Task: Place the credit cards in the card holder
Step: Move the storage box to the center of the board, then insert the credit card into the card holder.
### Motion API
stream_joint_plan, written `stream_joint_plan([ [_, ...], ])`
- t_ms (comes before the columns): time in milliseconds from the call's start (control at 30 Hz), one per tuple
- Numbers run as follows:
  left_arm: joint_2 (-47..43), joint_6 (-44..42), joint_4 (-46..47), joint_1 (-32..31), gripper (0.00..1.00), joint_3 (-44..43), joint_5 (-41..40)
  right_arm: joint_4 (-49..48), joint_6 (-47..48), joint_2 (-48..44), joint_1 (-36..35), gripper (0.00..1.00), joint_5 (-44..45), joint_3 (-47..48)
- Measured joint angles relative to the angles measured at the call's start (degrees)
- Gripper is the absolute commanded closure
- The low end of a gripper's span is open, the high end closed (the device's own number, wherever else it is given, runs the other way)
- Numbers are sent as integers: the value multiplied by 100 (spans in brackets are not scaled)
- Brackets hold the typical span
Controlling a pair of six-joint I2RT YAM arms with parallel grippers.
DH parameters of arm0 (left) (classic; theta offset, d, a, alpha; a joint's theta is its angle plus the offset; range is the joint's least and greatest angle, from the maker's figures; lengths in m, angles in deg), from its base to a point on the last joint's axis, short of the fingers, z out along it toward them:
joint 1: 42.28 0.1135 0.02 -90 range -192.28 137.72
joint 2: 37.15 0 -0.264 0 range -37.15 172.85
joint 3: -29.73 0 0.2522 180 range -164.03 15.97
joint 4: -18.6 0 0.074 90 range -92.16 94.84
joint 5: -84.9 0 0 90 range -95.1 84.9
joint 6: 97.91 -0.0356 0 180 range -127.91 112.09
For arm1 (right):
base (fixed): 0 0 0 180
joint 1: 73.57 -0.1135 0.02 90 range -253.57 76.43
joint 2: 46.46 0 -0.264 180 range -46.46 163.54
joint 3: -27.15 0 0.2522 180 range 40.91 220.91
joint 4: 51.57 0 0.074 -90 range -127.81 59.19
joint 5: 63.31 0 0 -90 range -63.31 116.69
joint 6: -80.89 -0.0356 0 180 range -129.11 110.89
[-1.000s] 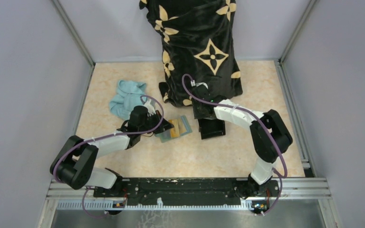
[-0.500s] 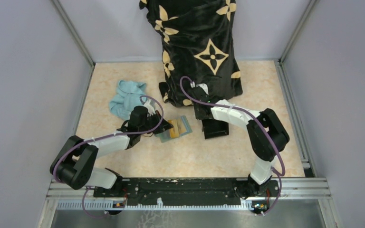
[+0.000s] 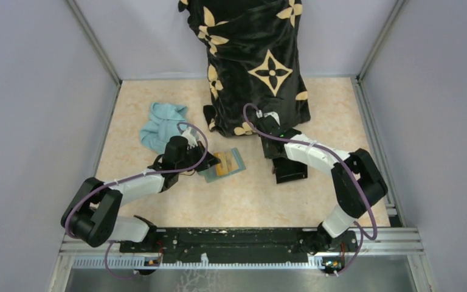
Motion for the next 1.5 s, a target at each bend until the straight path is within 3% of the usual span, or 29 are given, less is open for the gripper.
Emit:
stream_joint_plan([
  [367, 2, 2, 7, 0, 100, 4, -37, -348, 1047, -378, 221, 100, -435, -452],
  [400, 2, 2, 7, 0, 100, 4, -42, -363, 1110, -378, 223, 97, -446, -452],
  [600, 2, 2, 9, 0, 100, 4, -83, -444, 1298, -400, 232, 56, -356, -476],
  [700, 28, 4, 17, 0, 100, 2, -98, -485, 1329, -564, 232, 45, -254, -476],
  [767, 66, 9, 17, 0, 100, 2, -105, -522, 1322, -723, 232, 43, -197, -476],
  [1167, -168, 48, -258, 0, 100, 42, -566, -463, 1276, -1257, -227, 45, 269, -107],
  [1500, -680, 44, -809, 0, 100, 125, -1021, -870, 890, -710, -706, 88, -72, -50],
])
